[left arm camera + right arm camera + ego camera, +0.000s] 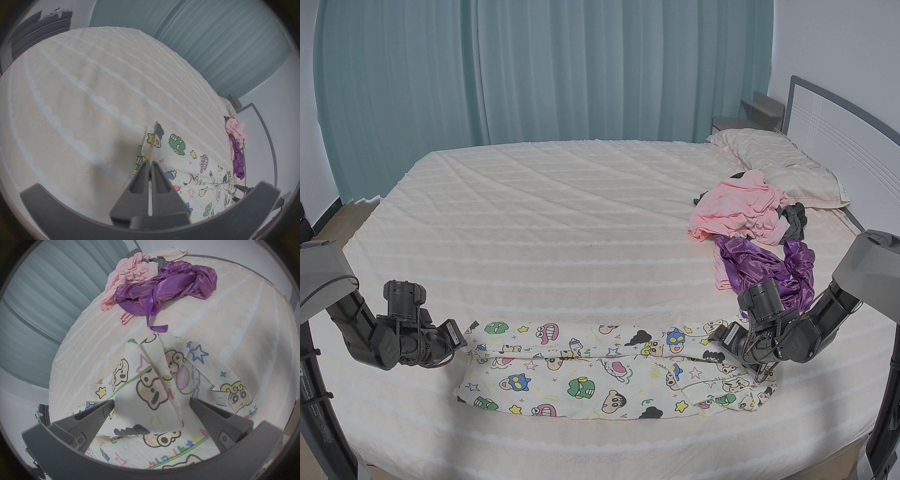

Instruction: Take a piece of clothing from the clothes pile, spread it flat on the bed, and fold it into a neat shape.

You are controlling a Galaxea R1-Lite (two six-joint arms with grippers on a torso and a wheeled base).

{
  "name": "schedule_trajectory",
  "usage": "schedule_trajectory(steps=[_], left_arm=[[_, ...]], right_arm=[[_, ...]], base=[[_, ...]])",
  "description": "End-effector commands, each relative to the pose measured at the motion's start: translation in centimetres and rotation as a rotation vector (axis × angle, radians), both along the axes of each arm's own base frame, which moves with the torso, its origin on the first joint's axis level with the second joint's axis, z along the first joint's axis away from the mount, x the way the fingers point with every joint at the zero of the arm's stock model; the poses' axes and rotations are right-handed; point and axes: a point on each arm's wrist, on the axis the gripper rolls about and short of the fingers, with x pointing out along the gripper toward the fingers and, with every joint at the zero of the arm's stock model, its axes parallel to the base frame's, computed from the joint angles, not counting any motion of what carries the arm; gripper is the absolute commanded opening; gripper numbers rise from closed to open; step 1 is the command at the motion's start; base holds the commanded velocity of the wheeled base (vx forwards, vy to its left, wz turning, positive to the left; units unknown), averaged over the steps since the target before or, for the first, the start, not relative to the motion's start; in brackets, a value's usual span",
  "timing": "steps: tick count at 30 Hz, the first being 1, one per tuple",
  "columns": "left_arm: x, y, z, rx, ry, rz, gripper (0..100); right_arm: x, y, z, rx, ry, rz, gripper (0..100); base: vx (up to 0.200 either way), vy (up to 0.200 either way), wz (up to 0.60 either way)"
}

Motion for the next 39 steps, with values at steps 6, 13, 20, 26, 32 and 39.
schedule_trajectory(steps=[6,13,20,26,32,39], left_arm=[[-0.5,0.0,-1.0,0.002,0.042,0.004,100],[-1.3,0.7,0.1,-0.001,0.02,0.029,100],[-1.8,0.7,0.8,0.051,-0.008,-0.041,100],[-1.3,-0.9,-0.7,0.152,0.005,-0.2,100],[-0.5,-2.5,-2.6,0.203,0.034,-0.299,100],[0.4,-2.9,-4.0,0.193,0.059,-0.315,100]], right_arm=[[-0.3,-0.2,0.6,0.006,-0.01,0.001,100],[-1.2,-1.6,3.5,0.024,-0.072,-0.026,100],[-4.3,-3.2,4.2,-0.008,-0.056,-0.026,100],[-6.5,-4.7,3.5,-0.001,-0.053,-0.045,100],[-7.3,-5.1,2.5,-0.027,-0.048,-0.026,100],[-7.4,-5.0,2.3,-0.026,-0.048,-0.02,100]], base=[[0.0,0.0,0.0],[0.0,0.0,0.0],[0.0,0.0,0.0],[0.0,0.0,0.0],[0.0,0.0,0.0],[0.0,0.0,0.0]])
